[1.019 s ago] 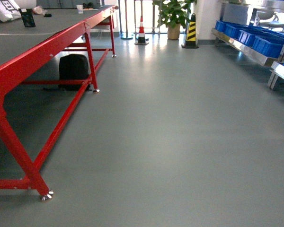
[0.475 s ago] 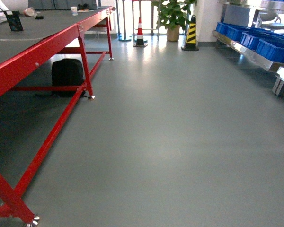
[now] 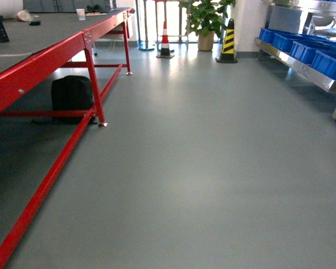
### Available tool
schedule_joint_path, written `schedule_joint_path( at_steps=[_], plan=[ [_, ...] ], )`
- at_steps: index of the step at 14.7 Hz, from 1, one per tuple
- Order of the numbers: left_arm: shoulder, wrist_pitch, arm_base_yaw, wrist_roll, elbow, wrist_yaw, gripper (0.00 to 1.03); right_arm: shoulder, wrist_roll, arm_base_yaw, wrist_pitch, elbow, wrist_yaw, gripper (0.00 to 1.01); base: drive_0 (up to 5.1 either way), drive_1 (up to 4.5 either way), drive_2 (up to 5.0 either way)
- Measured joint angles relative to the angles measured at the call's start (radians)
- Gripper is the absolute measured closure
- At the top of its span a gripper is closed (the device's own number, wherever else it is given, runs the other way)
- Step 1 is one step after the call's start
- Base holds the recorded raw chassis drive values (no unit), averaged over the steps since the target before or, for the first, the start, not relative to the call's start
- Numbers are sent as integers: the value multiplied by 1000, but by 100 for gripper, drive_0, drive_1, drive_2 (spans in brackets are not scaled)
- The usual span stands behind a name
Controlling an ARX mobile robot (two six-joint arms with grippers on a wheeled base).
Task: Sort blue parts and orange caps into right shelf containers
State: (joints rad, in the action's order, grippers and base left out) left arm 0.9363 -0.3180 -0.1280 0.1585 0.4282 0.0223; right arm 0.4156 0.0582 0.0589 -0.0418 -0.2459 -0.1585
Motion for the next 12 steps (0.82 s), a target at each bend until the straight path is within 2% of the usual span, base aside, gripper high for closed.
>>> schedule_joint_path(
  at_steps=[12],
  plan=[
    [0, -1, 0, 0, 0, 0, 59, 1, 0, 0, -1, 0, 1, 58, 3, 426, -421]
  ],
)
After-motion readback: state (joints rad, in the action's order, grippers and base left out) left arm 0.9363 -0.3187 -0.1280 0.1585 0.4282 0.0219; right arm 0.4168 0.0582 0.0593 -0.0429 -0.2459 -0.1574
